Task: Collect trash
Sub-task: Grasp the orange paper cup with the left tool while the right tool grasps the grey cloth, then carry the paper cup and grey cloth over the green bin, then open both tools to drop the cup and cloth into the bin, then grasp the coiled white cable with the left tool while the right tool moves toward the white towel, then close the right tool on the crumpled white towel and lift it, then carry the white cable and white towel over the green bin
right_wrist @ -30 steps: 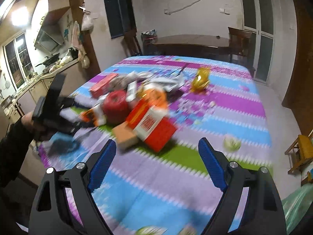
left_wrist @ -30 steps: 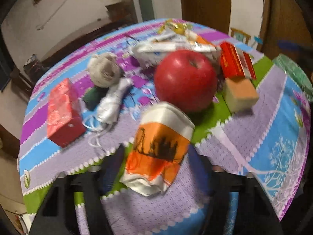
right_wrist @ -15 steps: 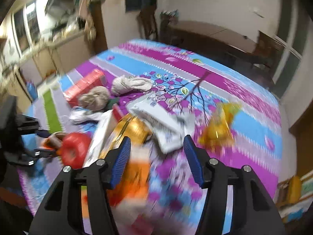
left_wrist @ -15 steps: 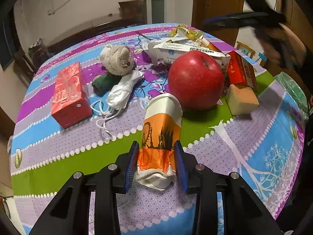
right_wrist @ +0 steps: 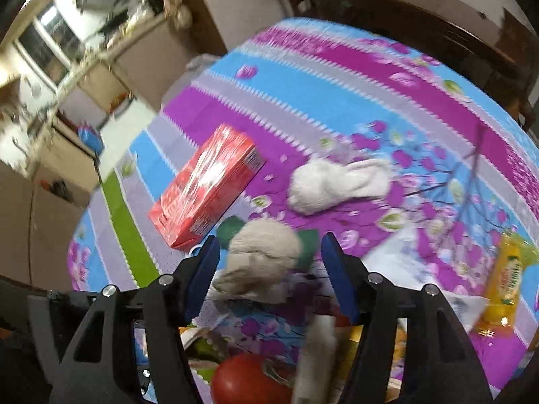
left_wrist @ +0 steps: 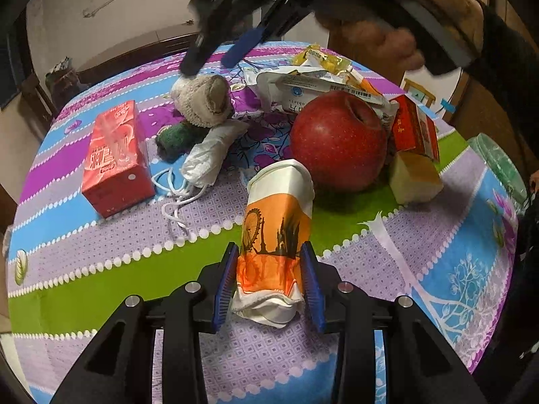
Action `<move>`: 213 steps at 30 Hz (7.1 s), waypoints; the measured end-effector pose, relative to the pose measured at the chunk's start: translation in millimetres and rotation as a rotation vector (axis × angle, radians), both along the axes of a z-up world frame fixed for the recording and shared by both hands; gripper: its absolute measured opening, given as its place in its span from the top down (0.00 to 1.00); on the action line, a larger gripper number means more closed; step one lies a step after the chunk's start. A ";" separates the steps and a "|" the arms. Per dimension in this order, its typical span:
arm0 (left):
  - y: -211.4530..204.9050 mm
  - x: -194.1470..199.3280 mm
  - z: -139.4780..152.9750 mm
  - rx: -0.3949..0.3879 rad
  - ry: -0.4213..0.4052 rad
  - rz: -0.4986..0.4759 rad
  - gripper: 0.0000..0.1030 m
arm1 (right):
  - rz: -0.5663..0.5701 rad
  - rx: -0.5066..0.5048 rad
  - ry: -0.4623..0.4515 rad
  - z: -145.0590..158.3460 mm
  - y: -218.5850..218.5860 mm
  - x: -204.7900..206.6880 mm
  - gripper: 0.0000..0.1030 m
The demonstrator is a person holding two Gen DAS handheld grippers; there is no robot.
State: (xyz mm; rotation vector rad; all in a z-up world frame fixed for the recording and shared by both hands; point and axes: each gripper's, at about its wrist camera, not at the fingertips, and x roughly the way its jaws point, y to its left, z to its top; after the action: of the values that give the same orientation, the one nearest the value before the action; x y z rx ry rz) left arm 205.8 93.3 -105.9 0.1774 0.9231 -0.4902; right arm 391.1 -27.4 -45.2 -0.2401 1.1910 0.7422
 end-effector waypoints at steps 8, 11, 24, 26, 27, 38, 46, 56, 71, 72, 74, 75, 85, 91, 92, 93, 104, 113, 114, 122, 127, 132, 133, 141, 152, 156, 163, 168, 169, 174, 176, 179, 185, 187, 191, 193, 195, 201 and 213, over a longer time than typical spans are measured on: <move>1.0 -3.7 -2.0 -0.034 -0.018 0.035 0.62 | -0.016 -0.080 -0.032 -31.3 11.7 -7.9 0.55; 0.9 -7.9 -2.2 -0.022 -0.042 0.057 0.64 | -0.012 -0.066 -0.100 -24.4 10.2 -21.2 0.63; 2.9 -46.4 37.7 -0.058 -0.214 0.373 0.66 | -0.231 0.091 -0.535 49.8 -94.3 -172.2 0.63; -9.0 -57.5 51.4 -0.071 -0.254 0.401 0.66 | -0.285 0.106 -0.570 48.3 -112.5 -193.1 0.63; -20.8 -64.1 59.5 -0.068 -0.283 0.406 0.66 | -0.315 0.111 -0.587 48.2 -122.1 -203.3 0.63; -149.5 -93.8 108.6 -0.109 -0.387 0.325 0.66 | -0.588 0.080 -0.729 51.1 -229.0 -285.6 0.63; -261.0 -108.5 116.9 -0.141 -0.397 0.171 0.66 | -0.725 0.048 -0.747 57.7 -305.3 -316.8 0.63; -388.4 -112.4 103.1 -0.175 -0.359 -0.018 0.66 | -0.906 -0.054 -0.738 48.2 -399.7 -343.5 0.63; -542.8 -105.5 64.9 -0.194 -0.199 -0.263 0.66 | -1.115 -0.207 -0.542 7.1 -522.9 -364.4 0.63; -552.3 -104.1 59.7 -0.190 -0.183 -0.275 0.66 | -1.126 -0.207 -0.513 1.3 -531.1 -364.5 0.63; -571.7 -103.9 50.0 -0.178 -0.157 -0.303 0.66 | -1.136 -0.216 -0.464 -9.0 -543.5 -363.2 0.63; -581.8 -101.1 43.3 -0.175 -0.129 -0.318 0.66 | -1.139 -0.215 -0.446 -13.4 -548.8 -363.2 0.63; -633.5 -80.7 -4.2 -0.102 0.000 -0.334 0.65 | -1.177 -0.202 -0.304 -46.8 -581.1 -362.7 0.62; -645.9 -75.2 -18.5 -0.080 0.011 -0.334 0.65 | -1.181 -0.194 -0.281 -55.9 -591.4 -362.5 0.62; -646.2 -74.5 -21.1 -0.075 0.013 -0.333 0.65 | -1.181 -0.195 -0.280 -56.1 -592.5 -363.2 0.62; -646.1 -73.0 -22.5 -0.075 0.016 -0.335 0.65 | -1.181 -0.195 -0.279 -56.0 -592.6 -364.0 0.62; -637.2 -72.3 -16.1 -0.064 -0.027 -0.311 0.24 | -1.215 -0.199 -0.316 -48.0 -602.2 -374.0 0.38; -565.8 -69.7 28.2 -0.103 -0.102 -0.260 0.24 | -1.200 -0.125 -0.477 -7.2 -568.4 -409.4 0.37; -550.7 -71.6 34.7 -0.107 -0.117 -0.255 0.24 | -1.179 -0.111 -0.511 -0.7 -557.2 -413.4 0.36; -332.1 -68.1 77.3 -0.115 -0.233 -0.105 0.24 | -0.865 0.033 -0.632 34.8 -441.8 -396.5 0.31; -150.2 -31.3 89.3 -0.032 -0.259 0.135 0.24 | -0.706 0.085 -0.581 27.9 -389.1 -367.2 0.31; -30.6 26.5 68.2 0.047 -0.160 0.243 0.41 | -0.596 0.141 -0.528 24.8 -347.8 -338.9 0.31; -15.4 40.6 61.2 0.075 -0.141 0.255 0.42 | -0.577 0.153 -0.518 24.7 -338.0 -332.0 0.31; -10.3 94.6 26.3 0.104 -0.048 0.136 0.56 | -0.505 0.148 -0.463 16.0 -284.0 -305.8 0.31; -33.2 111.8 1.3 0.106 0.001 0.113 0.77 | -0.321 0.142 -0.436 40.3 -223.1 -241.3 0.36; -30.0 104.9 0.5 0.074 -0.005 0.127 0.78 | -0.255 0.111 -0.411 43.6 -200.3 -201.3 0.46; -16.0 85.1 2.5 0.028 0.030 0.137 0.75 | -0.172 0.131 -0.303 44.1 -162.4 -124.8 0.46; -12.8 92.7 6.5 0.024 0.001 0.184 0.42 | -0.153 0.087 -0.294 46.8 -138.8 -78.6 0.46; -11.3 96.7 5.7 0.006 0.008 0.194 0.42 | -0.144 0.073 -0.283 46.2 -132.7 -68.6 0.46; -15.8 105.2 1.1 -0.007 0.011 0.197 0.44 | -0.215 0.124 -0.038 21.3 -104.5 -7.5 0.46; -17.8 105.1 1.2 -0.004 0.000 0.200 0.60 | -0.244 0.127 0.031 11.3 -83.8 11.2 0.46; -16.7 102.8 0.7 -0.001 -0.020 0.207 0.66 | -0.276 0.104 0.136 -1.3 -52.6 33.2 0.46; -17.6 100.0 -0.6 -0.012 -0.041 0.205 0.66 | -0.357 -0.007 0.206 -22.1 -15.1 62.0 0.46; -16.2 100.7 -0.6 -0.025 -0.037 0.205 0.66 | -0.375 -0.056 0.176 -23.7 -8.0 66.5 0.46; -16.0 99.4 -1.1 -0.031 -0.038 0.208 0.66 | -0.382 -0.074 0.170 -27.8 1.8 71.4 0.46; -14.9 99.5 -0.8 -0.041 -0.034 0.211 0.66 | -0.379 -0.084 0.164 -31.8 6.5 73.4 0.46; -15.3 99.5 -0.8 -0.040 -0.036 0.214 0.66 | -0.373 -0.096 0.145 -36.2 9.1 76.3 0.46; -12.8 98.6 -0.3 -0.058 -0.036 0.240 0.79 | -0.323 -0.052 0.038 -26.1 9.0 67.0 0.61; -9.5 58.1 26.9 -0.090 -0.135 0.325 0.80 | -0.257 0.021 -0.468 64.7 -66.8 -74.7 0.61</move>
State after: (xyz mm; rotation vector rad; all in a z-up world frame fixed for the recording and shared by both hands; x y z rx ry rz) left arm 263.9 83.8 -79.1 -0.0223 0.7770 -0.2149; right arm 316.4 -94.2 19.5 -0.2228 0.7503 0.4395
